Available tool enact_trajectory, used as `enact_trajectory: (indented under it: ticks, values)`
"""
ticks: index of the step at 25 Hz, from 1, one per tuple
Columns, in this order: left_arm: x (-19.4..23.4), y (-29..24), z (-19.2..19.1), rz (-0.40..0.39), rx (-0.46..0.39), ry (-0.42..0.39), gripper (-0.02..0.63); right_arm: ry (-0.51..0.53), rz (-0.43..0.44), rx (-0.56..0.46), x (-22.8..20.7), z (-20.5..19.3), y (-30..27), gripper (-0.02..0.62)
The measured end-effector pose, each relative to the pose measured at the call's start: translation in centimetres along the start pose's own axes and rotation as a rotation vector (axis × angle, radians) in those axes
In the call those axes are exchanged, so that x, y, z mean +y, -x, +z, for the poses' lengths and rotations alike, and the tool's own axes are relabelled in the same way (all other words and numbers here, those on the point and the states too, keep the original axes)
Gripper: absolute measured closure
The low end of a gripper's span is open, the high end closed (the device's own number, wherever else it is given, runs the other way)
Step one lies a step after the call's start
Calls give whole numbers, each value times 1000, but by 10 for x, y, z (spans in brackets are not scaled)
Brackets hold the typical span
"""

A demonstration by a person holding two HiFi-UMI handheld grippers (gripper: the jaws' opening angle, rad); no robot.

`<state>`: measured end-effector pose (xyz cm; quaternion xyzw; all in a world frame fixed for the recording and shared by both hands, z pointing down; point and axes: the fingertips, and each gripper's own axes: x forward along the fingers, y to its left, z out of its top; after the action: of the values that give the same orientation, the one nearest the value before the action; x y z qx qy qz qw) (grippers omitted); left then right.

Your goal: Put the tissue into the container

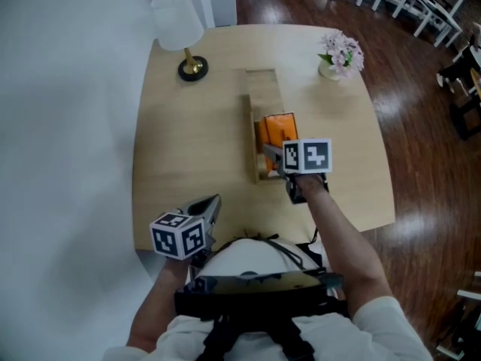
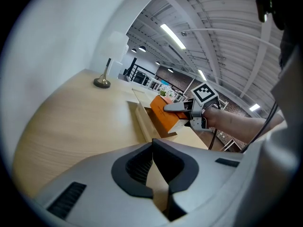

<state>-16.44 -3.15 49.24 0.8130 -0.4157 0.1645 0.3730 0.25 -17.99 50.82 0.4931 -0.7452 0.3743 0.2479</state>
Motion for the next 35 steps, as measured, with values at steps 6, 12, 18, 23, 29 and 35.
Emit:
enact_trajectory:
  ticks: [6, 12, 18, 23, 29, 35]
  values:
    - [15, 12, -1, 11, 1, 1, 614, -9, -18, 22, 3, -11, -22, 176]
    - [28, 20, 1, 17, 7, -2, 614, -68, -28, 17, -1, -19, -36, 176]
    - [33, 22, 0, 8, 20, -8, 614, -48, -45, -4, -1, -19, -40, 175]
    - [35, 23, 1, 11, 25, -12, 614, -31, -104, -41, -3, -16, -41, 175]
    - [37, 20, 3, 10, 24, -9, 614, -50, -82, -69, 1, -10, -42, 172]
    - [31, 11, 8, -7, 27, -11, 614, -13, -81, -61, -3, -12, -34, 172]
